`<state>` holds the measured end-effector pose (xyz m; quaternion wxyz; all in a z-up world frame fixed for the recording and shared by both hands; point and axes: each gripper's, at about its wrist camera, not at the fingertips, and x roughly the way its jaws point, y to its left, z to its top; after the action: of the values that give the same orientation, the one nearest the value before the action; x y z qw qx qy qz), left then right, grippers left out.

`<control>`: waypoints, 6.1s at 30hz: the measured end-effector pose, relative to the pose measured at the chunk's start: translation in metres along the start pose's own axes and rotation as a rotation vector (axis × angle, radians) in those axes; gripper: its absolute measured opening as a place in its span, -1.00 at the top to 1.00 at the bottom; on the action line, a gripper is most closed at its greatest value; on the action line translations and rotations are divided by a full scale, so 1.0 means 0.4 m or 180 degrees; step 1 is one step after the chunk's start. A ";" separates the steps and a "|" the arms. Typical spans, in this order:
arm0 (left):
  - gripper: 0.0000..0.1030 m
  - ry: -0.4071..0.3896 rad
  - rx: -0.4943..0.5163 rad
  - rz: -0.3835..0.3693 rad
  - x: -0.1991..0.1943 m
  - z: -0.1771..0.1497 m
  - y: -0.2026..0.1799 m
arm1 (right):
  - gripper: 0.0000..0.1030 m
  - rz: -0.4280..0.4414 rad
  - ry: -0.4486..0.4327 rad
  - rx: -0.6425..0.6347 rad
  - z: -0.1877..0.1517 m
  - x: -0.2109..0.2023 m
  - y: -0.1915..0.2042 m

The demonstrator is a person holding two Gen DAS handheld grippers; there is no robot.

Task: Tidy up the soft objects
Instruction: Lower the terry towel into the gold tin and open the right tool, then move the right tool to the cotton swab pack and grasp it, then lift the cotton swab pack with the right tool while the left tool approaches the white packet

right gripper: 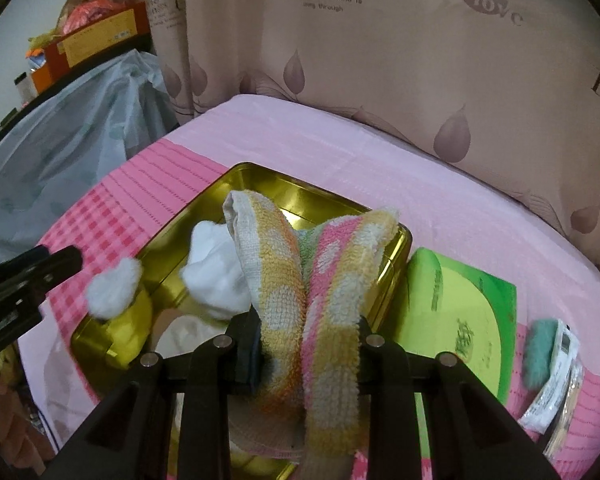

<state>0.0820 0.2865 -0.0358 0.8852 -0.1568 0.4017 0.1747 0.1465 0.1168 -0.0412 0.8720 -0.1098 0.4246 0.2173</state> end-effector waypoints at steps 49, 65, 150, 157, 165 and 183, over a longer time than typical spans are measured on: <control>-0.13 0.0037 0.0129 0.0013 0.011 -0.011 -0.024 | -0.26 -0.0052 -0.0316 0.0245 -0.100 -0.184 -0.087; -0.13 -0.0007 0.0244 0.0063 -0.001 -0.021 -0.037 | -0.31 -0.0896 -0.0072 0.1201 -0.238 -0.221 -0.541; -0.28 0.0888 0.2005 -0.1100 0.065 -0.285 -1.056 | 0.32 -0.1145 -0.0072 0.1663 -0.556 -0.210 -0.870; -0.28 0.1001 0.1891 -0.0876 0.137 -0.292 -1.077 | 0.29 -0.1090 -0.0094 0.1690 -0.560 -0.209 -0.871; -0.18 0.1021 0.1898 -0.0886 0.156 -0.304 -1.084 | 0.24 -0.1069 -0.0098 0.1683 -0.559 -0.206 -0.871; 0.04 0.0859 0.1951 -0.1016 0.067 -0.321 -1.037 | 0.20 -0.1071 -0.0090 0.1664 -0.559 -0.204 -0.869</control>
<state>0.1951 -0.1314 -0.0800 0.8463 0.0332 0.5189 -0.1161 0.1110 -0.2970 -0.1121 0.9003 0.0526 0.4298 -0.0451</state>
